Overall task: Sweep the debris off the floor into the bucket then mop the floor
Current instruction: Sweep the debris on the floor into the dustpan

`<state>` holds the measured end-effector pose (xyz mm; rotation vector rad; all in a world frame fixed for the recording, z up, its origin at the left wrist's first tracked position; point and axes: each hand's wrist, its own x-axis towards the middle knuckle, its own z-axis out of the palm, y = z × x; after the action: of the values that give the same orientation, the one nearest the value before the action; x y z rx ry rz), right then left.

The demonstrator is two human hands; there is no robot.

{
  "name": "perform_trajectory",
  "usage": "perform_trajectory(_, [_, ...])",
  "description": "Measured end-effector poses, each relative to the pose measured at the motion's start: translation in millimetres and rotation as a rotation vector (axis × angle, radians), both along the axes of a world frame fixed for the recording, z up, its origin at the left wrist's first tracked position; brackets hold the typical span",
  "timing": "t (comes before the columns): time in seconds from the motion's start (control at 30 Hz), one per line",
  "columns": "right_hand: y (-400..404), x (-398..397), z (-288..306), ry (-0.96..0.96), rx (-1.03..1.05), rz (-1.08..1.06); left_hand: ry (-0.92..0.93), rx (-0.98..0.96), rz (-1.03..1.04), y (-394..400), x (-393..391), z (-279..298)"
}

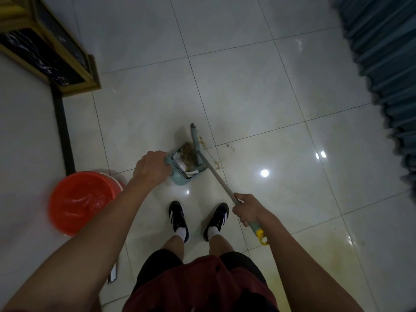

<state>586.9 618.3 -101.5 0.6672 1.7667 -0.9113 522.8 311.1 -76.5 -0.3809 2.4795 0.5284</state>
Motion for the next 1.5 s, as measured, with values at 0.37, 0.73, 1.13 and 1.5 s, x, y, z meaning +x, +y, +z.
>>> perform_trajectory(0.37, [-55,-49,-5,0.072,-0.13,-0.215,-0.04,-0.045,-0.003,-55,9,-3])
perform_trajectory(0.73, [-132,-102,-58,0.032,-0.19,-0.433,-0.074,0.014,0.018,-107,15,-2])
perform_trajectory(1.13, [-106,-53,-79,0.115,0.222,0.3,-0.097,-0.013,-0.032,-98,-6,6])
perform_trajectory(1.5, [-5,13,-58,0.045,0.235,0.142,-0.046,-0.044,-0.073,-35,1,12])
